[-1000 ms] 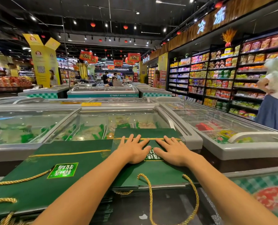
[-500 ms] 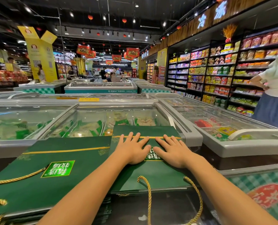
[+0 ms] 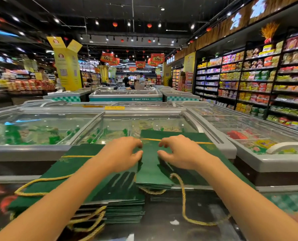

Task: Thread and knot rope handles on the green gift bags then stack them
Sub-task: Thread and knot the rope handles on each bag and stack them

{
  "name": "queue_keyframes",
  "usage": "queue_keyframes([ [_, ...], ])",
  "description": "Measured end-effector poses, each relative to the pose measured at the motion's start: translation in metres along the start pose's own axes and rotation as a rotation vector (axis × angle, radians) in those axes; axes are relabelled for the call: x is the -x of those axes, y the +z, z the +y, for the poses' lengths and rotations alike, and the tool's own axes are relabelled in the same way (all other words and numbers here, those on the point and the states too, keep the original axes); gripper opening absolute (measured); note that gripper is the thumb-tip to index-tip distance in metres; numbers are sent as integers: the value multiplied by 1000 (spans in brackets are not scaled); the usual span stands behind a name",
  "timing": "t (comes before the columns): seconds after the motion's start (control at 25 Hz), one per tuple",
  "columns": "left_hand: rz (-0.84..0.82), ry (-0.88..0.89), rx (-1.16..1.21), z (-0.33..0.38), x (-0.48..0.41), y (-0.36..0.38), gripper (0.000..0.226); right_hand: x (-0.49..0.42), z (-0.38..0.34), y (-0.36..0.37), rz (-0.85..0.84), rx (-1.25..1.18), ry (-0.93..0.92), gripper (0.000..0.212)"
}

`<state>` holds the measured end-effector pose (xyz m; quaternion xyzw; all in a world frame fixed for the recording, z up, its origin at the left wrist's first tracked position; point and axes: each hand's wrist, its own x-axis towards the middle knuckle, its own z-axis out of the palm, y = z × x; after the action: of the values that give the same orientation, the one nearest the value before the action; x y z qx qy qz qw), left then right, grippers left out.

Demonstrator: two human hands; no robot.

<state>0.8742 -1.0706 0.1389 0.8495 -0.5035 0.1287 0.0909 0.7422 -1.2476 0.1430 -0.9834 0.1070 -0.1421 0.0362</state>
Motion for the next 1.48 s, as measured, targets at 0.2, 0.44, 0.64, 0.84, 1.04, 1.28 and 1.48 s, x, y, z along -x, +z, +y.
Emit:
queue_keyframes([
  [0.2,-27,-164,11,-81,102,-12,31,-9,-95,6,2,-48,-200,44],
  [0.44,-34,-283,167,-127,192,-21,38,5,-163,45,-187,44,-295,54],
  [0.64,-6,-202,223,-129,218,-12,37,24,-164,79,-213,-56,-264,45],
  [0.84,146,-144,136,-125,233,-3,26,45,-163,93,68,-5,-314,37],
  [1.04,322,-87,79,-107,275,-3,40,80,-169,104,403,-82,-445,39],
  [1.28,370,-93,133,-89,326,11,34,125,-173,115,453,-96,-527,43],
  [1.48,377,-167,227,-79,319,-3,32,132,-143,107,523,-272,-322,50],
])
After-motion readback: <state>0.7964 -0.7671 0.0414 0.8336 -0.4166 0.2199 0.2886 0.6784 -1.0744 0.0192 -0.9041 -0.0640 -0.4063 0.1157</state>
